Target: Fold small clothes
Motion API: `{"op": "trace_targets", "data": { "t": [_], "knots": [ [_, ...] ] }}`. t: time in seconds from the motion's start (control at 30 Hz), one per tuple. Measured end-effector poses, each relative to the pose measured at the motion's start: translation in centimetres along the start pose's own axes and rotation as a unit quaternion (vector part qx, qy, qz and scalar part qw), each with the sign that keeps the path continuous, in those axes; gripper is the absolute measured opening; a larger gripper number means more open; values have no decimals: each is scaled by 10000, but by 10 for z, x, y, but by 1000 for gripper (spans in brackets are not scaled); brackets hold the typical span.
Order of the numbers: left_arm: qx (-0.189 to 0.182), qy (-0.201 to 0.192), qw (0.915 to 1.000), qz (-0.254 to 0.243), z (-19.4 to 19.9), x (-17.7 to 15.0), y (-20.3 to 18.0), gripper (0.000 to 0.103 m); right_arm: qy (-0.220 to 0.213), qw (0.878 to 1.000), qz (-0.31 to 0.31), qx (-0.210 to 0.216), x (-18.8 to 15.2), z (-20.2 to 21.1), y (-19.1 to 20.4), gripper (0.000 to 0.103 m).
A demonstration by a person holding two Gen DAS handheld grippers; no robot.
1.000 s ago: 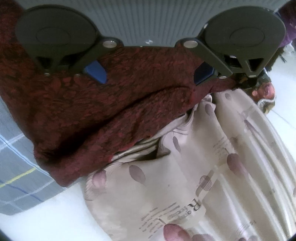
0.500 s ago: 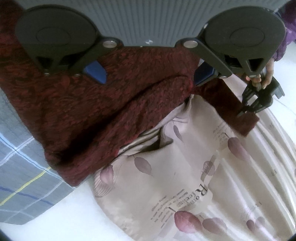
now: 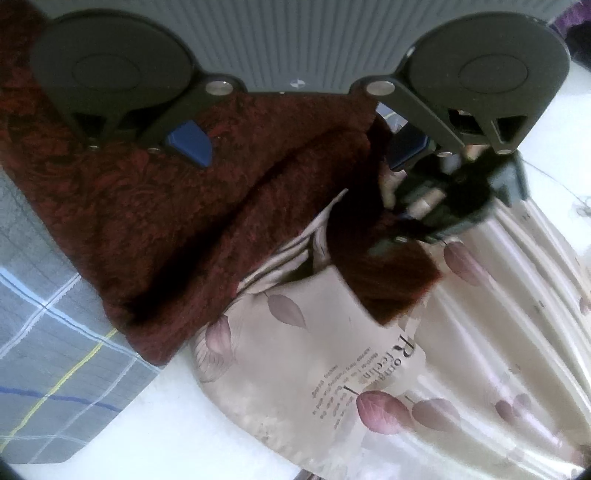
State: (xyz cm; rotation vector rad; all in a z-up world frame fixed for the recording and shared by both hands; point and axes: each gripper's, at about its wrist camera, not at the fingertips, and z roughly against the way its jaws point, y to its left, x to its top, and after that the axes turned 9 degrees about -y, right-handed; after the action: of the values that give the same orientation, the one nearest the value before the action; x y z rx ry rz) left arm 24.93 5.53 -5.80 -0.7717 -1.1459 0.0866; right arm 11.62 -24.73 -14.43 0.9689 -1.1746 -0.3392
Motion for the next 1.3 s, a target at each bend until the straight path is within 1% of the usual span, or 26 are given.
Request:
{"op": "trace_targets", "data": {
  "t": [0.1, 0.13, 0.2, 0.33, 0.37, 0.4, 0.47, 0.53, 0.6, 0.63, 0.67, 0.7, 0.73, 0.77, 0.8, 0.83, 0.87, 0.9, 0.93, 0.97, 1.03, 1.1, 1.17, 1.2, 1.23, 1.3],
  "knots": [
    [41, 78, 9999, -55, -6, -13, 4, 8, -8, 9996, -158, 230, 11, -1, 7, 100],
    [68, 119, 9999, -100, -8, -16, 4, 8, -22, 9993, -184, 329, 19, -4, 13, 100],
    [108, 189, 9996, -196, -12, -21, 3, 8, 17, 9992, -122, 369, 39, -15, 27, 100],
    [183, 357, 9981, -470, -22, -31, -4, 8, 460, 9962, -615, 417, 75, -56, 33, 100],
    [202, 375, 9975, -558, -22, -34, -6, 8, 555, 9951, -726, 377, 82, -67, 32, 100],
    [220, 397, 9968, -652, -23, -36, -8, 8, 614, 9945, -800, 266, 87, -75, 31, 101],
    [298, 491, 9949, -828, -26, -38, -10, 8, 867, 9908, -1041, 58, 93, -94, 23, 102],
    [295, 564, 9943, -856, -28, -40, -10, 8, 1007, 9849, -1407, -61, 95, -110, 11, 102],
    [291, 627, 9939, -855, -28, -40, -8, 9, 1162, 9808, -1548, -237, 94, -124, 1, 101],
    [315, 640, 9936, -878, -29, -41, -8, 9, 1175, 9802, -1568, -297, 93, -129, -2, 100],
    [324, 661, 9933, -892, -30, -42, -7, 10, 1183, 9795, -1603, -286, 92, -134, -6, 96],
    [319, 699, 9930, -895, -29, -42, -7, 12, 1229, 9781, -1648, -311, 90, -141, -9, 93],
    [308, 734, 9928, -897, -29, -42, -6, 15, 1266, 9769, -1678, -376, 89, -145, -13, 86],
    [302, 744, 9926, -909, -28, -42, -6, 17, 1292, 9759, -1695, -476, 86, -150, -16, 71],
    [291, 756, 9923, -934, -27, -43, -6, 24, 1315, 9755, -1666, -575, 84, -153, -18, 59],
    [258, 783, 9920, -952, -26, -43, -7, 33, 1341, 9764, -1565, -646, 83, -157, -19, 33],
    [234, 828, 9915, -974, -24, -42, -8, 40, 1373, 9779, -1396, -731, 82, -160, -18, 26],
    [234, 863, 9909, -1005, -21, -41, -10, 56, 1378, 9798, -1194, -827, 80, -163, -17, 24],
    [225, 856, 9906, -1044, -18, -39, -13, 69, 1371, 9805, -1106, -874, 81, -163, -18, 19],
    [214, 785, 9907, -1090, -12, -37, -16, 73, 1360, 9811, -1048, -896, 81, -163, -18, 18],
    [242, 622, 9916, -1109, 3, -30, -21, 84, 1338, 9837, -853, -845, 87, -163, -16, 16],
    [251, 419, 9938, -997, 21, -21, -22, 88, 1246, 9879, -510, -768, 98, -161, -8, 15],
    [273, 89, 9960, -848, 40, -12, -17, 90, 1158, 9904, -272, -697, 113, -160, -3, 15],
    [320, -59, 9967, -747, 48, -8, -11, 92, 1122, 9912, -68, -698, 121, -160, 0, 15],
    [378, -193, 9973, -594, 56, -4, -3, 96, 1085, 9915, 177, -692, 129, -159, 4, 15],
    [472, -432, 9977, -238, 68, 1, 16, 99, 987, 9921, 408, -658, 144, -160, 4, 15]
  ]
}}
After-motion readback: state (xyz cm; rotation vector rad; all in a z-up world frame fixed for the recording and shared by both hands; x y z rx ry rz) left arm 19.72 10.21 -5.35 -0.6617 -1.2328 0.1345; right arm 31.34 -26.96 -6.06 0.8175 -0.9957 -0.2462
